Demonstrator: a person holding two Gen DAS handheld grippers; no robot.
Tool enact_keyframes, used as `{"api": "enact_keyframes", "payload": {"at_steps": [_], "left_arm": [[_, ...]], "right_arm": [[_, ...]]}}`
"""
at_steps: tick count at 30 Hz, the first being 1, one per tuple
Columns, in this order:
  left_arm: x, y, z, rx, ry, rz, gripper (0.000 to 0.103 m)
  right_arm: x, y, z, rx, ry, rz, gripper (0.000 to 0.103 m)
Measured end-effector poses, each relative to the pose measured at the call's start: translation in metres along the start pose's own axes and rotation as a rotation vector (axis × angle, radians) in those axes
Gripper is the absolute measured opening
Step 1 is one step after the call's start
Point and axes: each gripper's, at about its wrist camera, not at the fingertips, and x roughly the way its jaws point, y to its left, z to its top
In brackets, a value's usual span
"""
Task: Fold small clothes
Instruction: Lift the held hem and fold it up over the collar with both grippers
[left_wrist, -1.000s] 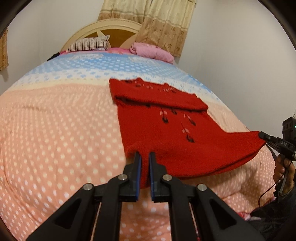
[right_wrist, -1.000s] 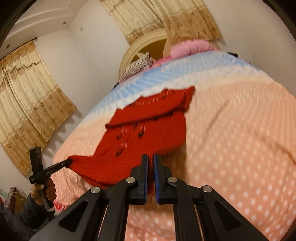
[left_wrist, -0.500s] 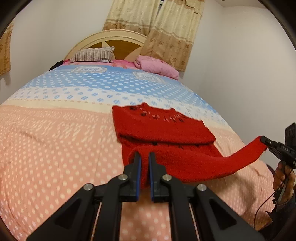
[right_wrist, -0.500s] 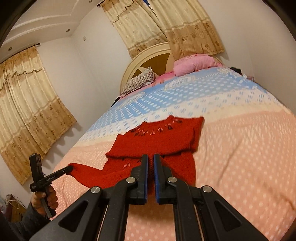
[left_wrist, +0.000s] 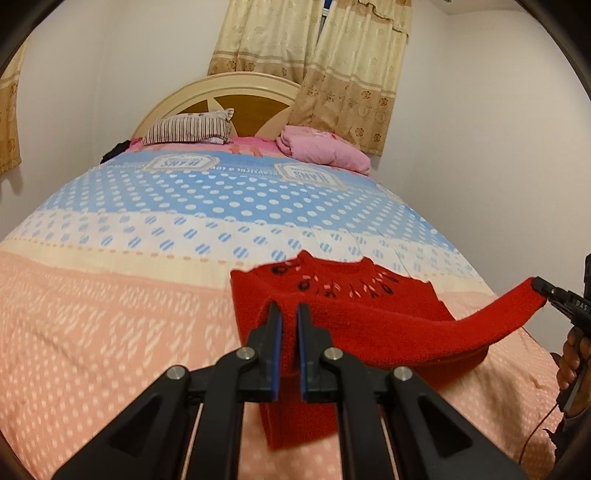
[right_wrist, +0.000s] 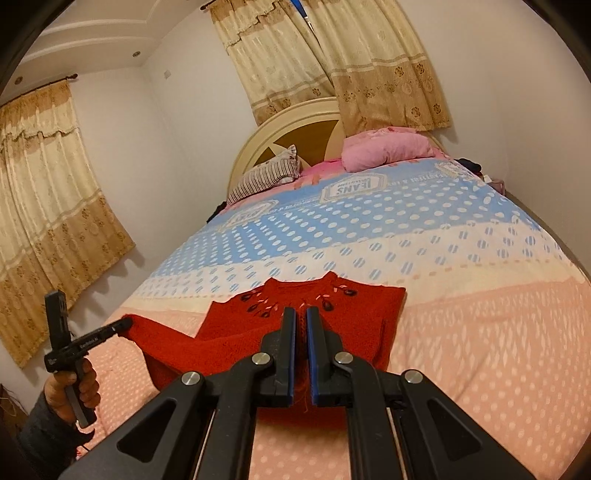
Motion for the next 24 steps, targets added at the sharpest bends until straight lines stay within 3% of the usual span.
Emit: {"api": "enact_keyframes", "payload": {"at_steps": [11, 24], "left_arm": [[0.066, -0.003, 0.045, 0.051, 0.023, 0.05, 0.008], [0.153, -0.004, 0.042, 0.111, 0.13, 0.119, 0.008]], "right_arm": [[0.071, -0.023, 0.032, 0.014, 0.039, -0.076, 0.005], [0.15, -0.065, 0.034, 0.049, 0.131, -0.183, 0.005]]}}
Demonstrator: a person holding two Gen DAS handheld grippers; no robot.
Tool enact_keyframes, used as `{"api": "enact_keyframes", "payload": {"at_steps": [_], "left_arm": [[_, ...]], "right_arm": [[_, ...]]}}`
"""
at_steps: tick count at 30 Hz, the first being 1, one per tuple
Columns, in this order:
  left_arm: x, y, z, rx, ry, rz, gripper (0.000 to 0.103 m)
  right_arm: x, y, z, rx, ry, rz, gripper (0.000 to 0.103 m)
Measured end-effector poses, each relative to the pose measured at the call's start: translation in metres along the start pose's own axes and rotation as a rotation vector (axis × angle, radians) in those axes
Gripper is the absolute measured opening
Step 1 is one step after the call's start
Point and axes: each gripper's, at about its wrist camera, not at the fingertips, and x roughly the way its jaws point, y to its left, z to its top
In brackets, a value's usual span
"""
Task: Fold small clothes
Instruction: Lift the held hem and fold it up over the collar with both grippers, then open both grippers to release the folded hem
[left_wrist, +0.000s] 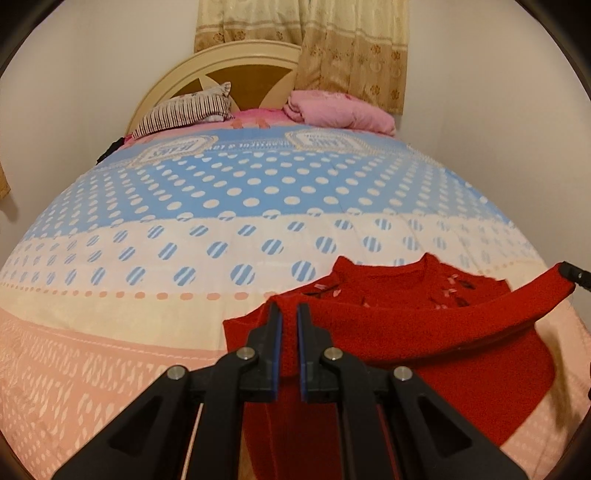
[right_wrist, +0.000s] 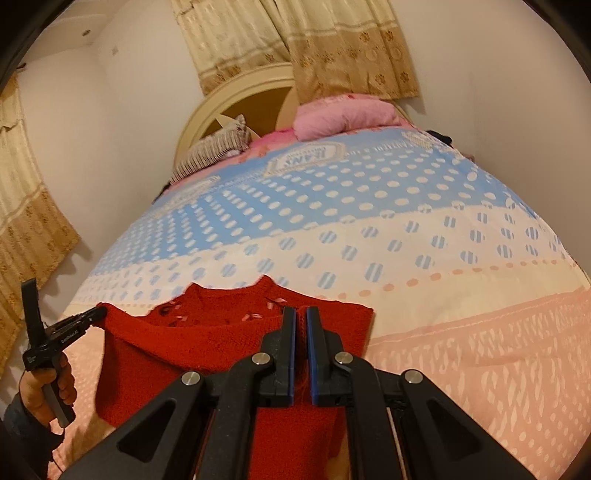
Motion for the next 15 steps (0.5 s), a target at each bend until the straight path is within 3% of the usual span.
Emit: {"api": "enact_keyframes", "payload": {"at_steps": [5, 8, 11, 12, 13, 15], "left_arm": [[0.037, -0.003, -0.005, 0.046, 0.046, 0.058, 0.011], [0.04, -0.001, -0.01, 0.051, 0.051, 0.113, 0.015], [0.018, 0.007, -0.017, 0.028, 0.025, 0.104, 0.035], [0.008, 0.008, -0.02, 0.032, 0.011, 0.106, 0.049], [-0.007, 0.01, -0.027, 0.048, -0.01, 0.112, 0.058], [-0.019, 0.01, -0.036, 0.073, -0.03, 0.1, 0.064]], "right_arm": [[0.048, -0.007, -0.001, -0.017, 0.086, -0.026, 0.005], [0.071, -0.011, -0.003, -0.026, 0.087, -0.061, 0.006], [0.073, -0.006, -0.01, -0.049, 0.109, -0.099, 0.01], [0.07, -0.003, -0.014, -0.057, 0.109, -0.088, 0.011], [0.065, 0.002, -0.019, -0.079, 0.116, -0.08, 0.016], [0.057, 0.015, -0.029, -0.138, 0.126, -0.087, 0.028]]}}
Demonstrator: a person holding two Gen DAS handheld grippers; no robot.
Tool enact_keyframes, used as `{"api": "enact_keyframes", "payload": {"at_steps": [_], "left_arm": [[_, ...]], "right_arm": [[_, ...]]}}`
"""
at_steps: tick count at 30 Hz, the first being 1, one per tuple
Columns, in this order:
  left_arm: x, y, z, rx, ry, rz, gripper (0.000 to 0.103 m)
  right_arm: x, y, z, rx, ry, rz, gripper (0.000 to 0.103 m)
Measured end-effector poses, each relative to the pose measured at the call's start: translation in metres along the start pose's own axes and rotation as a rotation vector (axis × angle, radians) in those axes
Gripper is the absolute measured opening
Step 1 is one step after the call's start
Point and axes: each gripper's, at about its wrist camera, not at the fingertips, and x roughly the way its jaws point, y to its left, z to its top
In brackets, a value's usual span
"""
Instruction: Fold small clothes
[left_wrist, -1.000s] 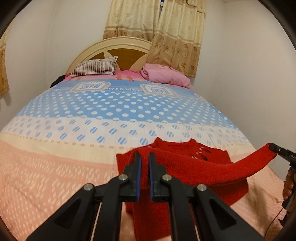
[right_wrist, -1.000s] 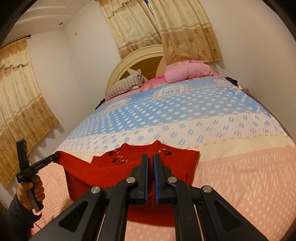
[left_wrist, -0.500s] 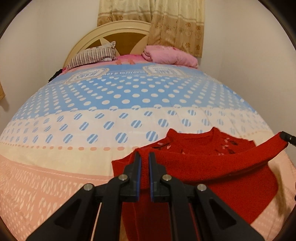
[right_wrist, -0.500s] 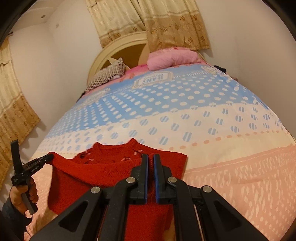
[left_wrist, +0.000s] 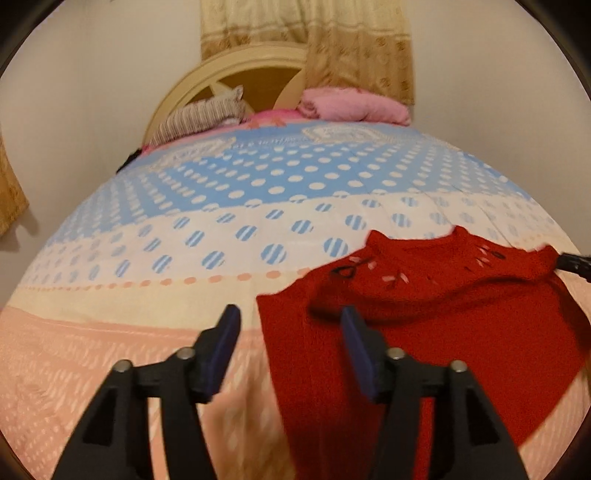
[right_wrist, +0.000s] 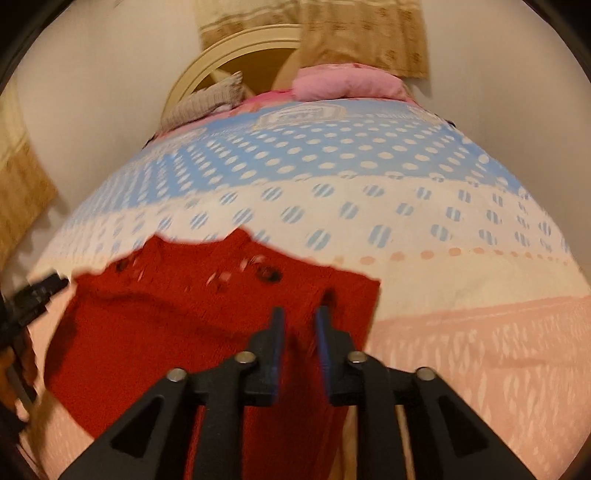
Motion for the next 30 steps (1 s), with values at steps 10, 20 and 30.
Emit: {"api": "enact_keyframes", "payload": {"at_steps": [10, 20, 30], "left_arm": [[0.017, 0.004, -0.025, -0.005, 0.07, 0.021, 0.076], [-0.012, 0.018, -0.051, -0.08, 0.066, -0.017, 0.078], [-0.017, 0.006, -0.065, -0.059, 0.069, -0.01, 0.094]], "right_arm": [[0.024, 0.057, -0.009, -0.167, 0.143, 0.061, 0.068], [0.057, 0.017, 0.023, 0.032, 0.114, -0.009, 0.068], [-0.008, 0.124, -0.057, -0.257, 0.115, 0.22, 0.068]]}}
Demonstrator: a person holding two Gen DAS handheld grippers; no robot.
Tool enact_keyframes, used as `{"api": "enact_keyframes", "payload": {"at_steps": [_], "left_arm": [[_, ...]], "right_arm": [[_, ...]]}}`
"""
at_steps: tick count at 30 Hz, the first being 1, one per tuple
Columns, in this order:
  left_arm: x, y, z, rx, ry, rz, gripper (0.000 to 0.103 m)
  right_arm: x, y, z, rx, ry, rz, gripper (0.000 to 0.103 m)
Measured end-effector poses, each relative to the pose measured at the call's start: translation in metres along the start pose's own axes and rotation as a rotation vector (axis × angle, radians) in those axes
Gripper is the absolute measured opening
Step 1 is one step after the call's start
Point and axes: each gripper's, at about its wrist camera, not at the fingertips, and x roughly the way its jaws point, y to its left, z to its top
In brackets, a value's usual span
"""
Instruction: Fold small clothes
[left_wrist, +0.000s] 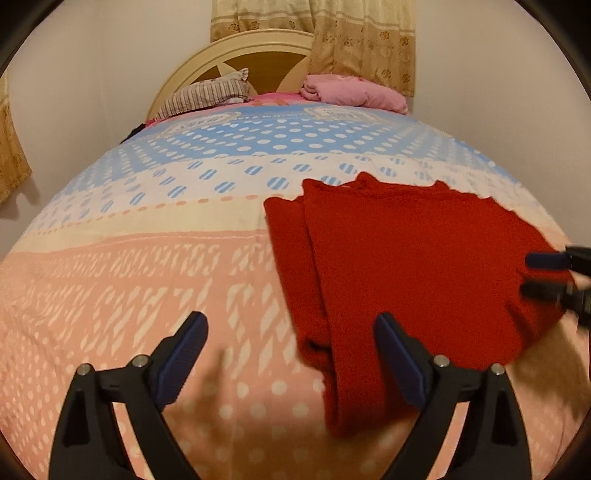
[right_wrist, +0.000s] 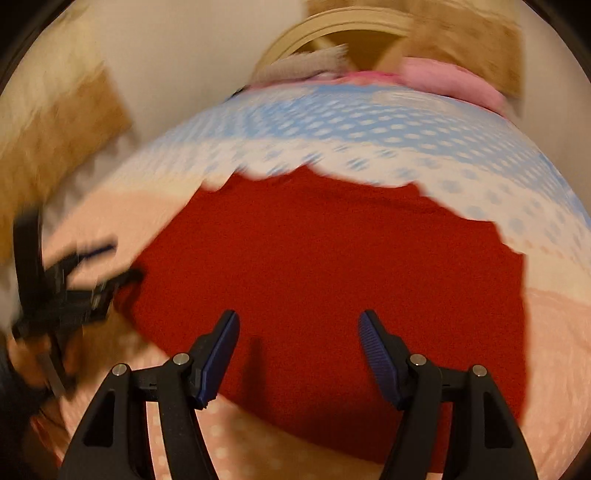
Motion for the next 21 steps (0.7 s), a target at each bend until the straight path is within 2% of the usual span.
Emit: {"api": "enact_keyframes", "payload": {"at_steps": [2, 3, 4, 6, 7, 9, 12, 13, 15, 18, 20, 21], "left_arm": [[0.012, 0.0, 0.004, 0.013, 0.015, 0.042, 0.096], [0.017, 0.001, 0.006, 0.008, 0.026, 0.051, 0.099], [0.023, 0.005, 0.008, -0.011, 0.039, 0.054, 0.103], [0.029, 0.015, 0.007, -0.064, 0.058, 0.035, 0.103], [0.027, 0.022, 0.006, -0.105, 0.049, 0.015, 0.103], [0.018, 0.025, 0.003, -0.124, 0.008, 0.017, 0.103], [0.017, 0.03, 0.003, -0.14, 0.001, 0.03, 0.103], [0.023, 0.031, 0.003, -0.152, 0.023, 0.024, 0.103], [0.032, 0.034, 0.001, -0.185, 0.057, 0.003, 0.103], [0.032, 0.041, -0.001, -0.223, 0.057, -0.016, 0.103], [0.031, 0.045, -0.004, -0.248, 0.053, -0.018, 0.103], [0.033, 0.047, -0.005, -0.26, 0.062, -0.022, 0.103]], "right_arm": [[0.021, 0.005, 0.0, 0.008, 0.031, -0.004, 0.068], [0.034, 0.005, 0.002, 0.007, 0.048, -0.037, 0.068], [0.041, 0.004, 0.003, 0.0, 0.043, -0.059, 0.068], [0.049, 0.003, 0.007, 0.02, 0.027, -0.079, 0.068], [0.05, 0.003, 0.012, 0.038, 0.028, -0.087, 0.068], [0.043, 0.005, 0.016, 0.061, 0.016, -0.095, 0.068], [0.035, 0.022, 0.025, -0.009, -0.053, -0.087, 0.068], [0.045, 0.027, 0.03, -0.012, -0.024, -0.088, 0.068], [0.07, 0.02, 0.035, 0.059, 0.07, -0.058, 0.068], [0.076, 0.011, 0.046, 0.111, 0.045, -0.055, 0.068], [0.063, 0.009, 0.048, 0.155, 0.009, -0.014, 0.068], [0.057, 0.009, 0.048, 0.155, -0.014, -0.022, 0.068]]}}
